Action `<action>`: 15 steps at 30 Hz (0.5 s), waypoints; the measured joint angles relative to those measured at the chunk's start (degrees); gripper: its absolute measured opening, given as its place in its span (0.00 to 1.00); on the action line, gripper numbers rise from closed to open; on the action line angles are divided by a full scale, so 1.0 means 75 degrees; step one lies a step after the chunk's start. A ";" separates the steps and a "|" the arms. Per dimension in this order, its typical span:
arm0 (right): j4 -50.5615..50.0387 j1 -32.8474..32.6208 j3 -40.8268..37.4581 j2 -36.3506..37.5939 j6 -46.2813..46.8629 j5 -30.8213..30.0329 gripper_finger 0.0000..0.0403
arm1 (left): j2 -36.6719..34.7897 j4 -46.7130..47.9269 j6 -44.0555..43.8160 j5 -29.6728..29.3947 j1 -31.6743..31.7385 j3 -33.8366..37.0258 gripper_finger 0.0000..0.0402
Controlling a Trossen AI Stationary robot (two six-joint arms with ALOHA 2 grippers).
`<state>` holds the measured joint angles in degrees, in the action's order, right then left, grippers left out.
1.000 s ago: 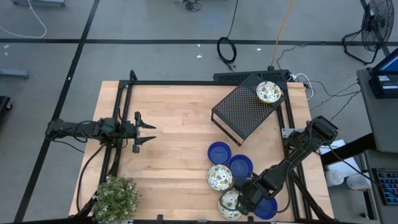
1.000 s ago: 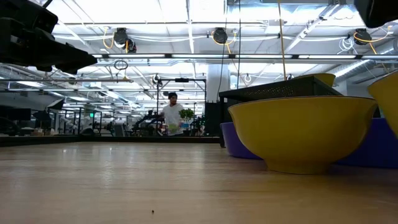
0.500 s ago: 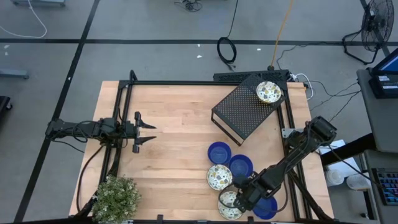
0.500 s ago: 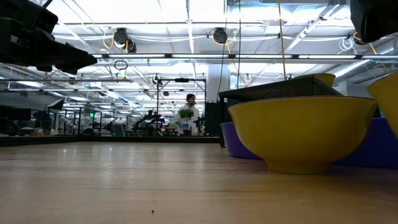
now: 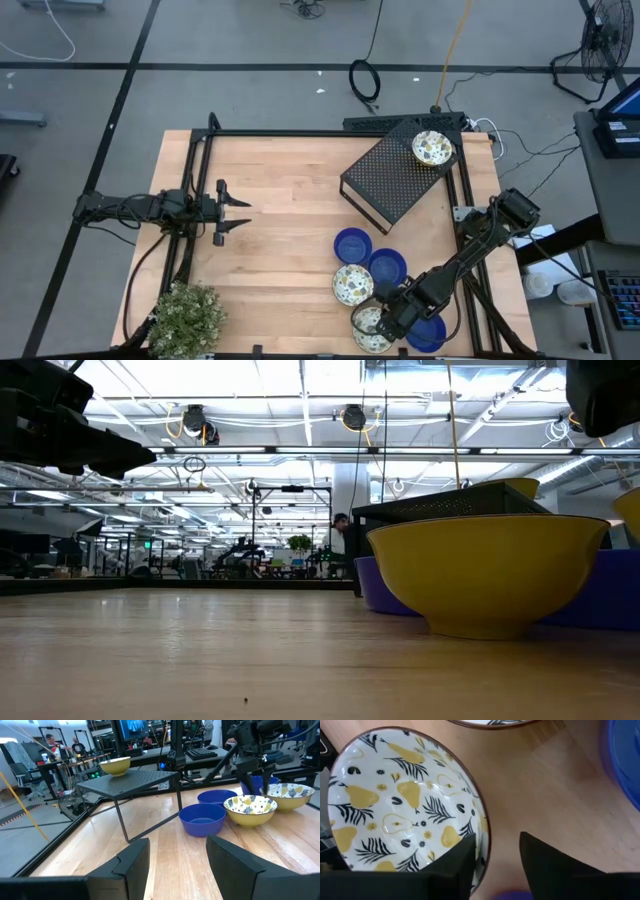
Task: Pick & Place Mini bowls
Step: Stack the bottom patterned yellow bowl on the patterned yellow bowl on the shelf
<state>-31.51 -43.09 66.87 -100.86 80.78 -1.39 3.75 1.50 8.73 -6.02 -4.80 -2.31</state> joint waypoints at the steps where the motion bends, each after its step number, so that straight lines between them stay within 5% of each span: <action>1: 0.0000 0.0000 0.0000 0.0000 -0.0038 0.0000 0.30 | 0.0000 -0.0003 0.0003 0.0000 0.0000 0.0000 0.49; 11: -0.0082 0.0000 0.0000 0.0001 -0.0393 0.0022 0.04 | -0.0001 -0.0003 0.0003 0.0000 0.0000 0.0000 0.49; 15: -0.0177 0.0003 0.0015 0.0015 -0.0517 0.0202 0.02 | -0.0001 -0.0001 0.0003 0.0000 0.0002 0.0000 0.49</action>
<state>-32.84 -43.07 66.98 -100.75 76.90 0.13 3.74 1.49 8.75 -6.02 -4.78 -2.31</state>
